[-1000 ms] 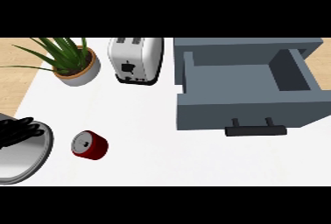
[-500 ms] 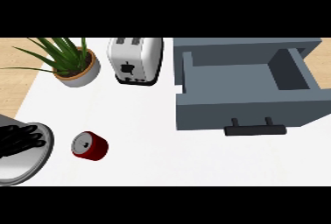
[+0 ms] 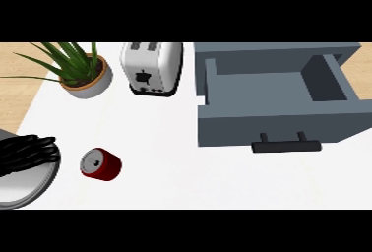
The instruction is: Pick up the can, place it into the drawer and close the drawer
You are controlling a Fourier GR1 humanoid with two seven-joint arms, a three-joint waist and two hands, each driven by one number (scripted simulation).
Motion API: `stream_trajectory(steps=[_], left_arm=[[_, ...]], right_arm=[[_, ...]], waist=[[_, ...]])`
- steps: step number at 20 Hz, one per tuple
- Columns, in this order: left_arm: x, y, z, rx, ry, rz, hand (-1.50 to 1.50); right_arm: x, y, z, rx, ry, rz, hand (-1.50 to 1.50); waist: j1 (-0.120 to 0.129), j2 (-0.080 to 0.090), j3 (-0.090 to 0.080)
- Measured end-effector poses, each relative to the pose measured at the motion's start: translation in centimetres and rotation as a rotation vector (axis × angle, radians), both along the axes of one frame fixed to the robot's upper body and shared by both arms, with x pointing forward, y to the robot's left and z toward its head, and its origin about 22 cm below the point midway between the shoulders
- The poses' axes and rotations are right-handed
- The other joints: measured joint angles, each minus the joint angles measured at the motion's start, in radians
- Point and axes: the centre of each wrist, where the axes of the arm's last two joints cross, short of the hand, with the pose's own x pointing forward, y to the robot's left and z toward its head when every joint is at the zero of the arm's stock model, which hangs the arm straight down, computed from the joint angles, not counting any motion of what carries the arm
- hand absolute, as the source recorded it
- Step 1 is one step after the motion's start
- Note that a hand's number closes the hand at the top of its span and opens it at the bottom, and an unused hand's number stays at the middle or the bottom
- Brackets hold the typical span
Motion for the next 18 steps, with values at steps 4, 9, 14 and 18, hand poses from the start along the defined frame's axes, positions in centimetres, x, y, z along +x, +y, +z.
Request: stream_trajectory(steps=[4,9,14,18], left_arm=[[0.9,-0.2,-0.4,0.051,-0.004,0.011,-1.50],[2.3,-0.5,-3.1,0.064,0.005,0.062,-1.50],[3.0,-1.0,-5.9,0.079,0.009,0.095,-1.50],[4.0,-1.1,-8.0,0.104,0.019,0.146,-1.50]], right_arm=[[-0.6,-0.4,-0.3,-0.002,0.001,-0.001,-1.50],[-1.8,-1.1,0.0,-0.012,0.006,-0.010,-1.50],[-2.1,-1.5,0.0,-0.008,0.004,-0.027,-1.50],[-2.4,-2.0,0.4,-0.014,0.009,-0.022,-1.50]], waist=[[0.003,0.002,-0.001],[0.003,0.014,-0.016],[0.012,0.018,-0.023],[0.012,0.020,-0.024]])
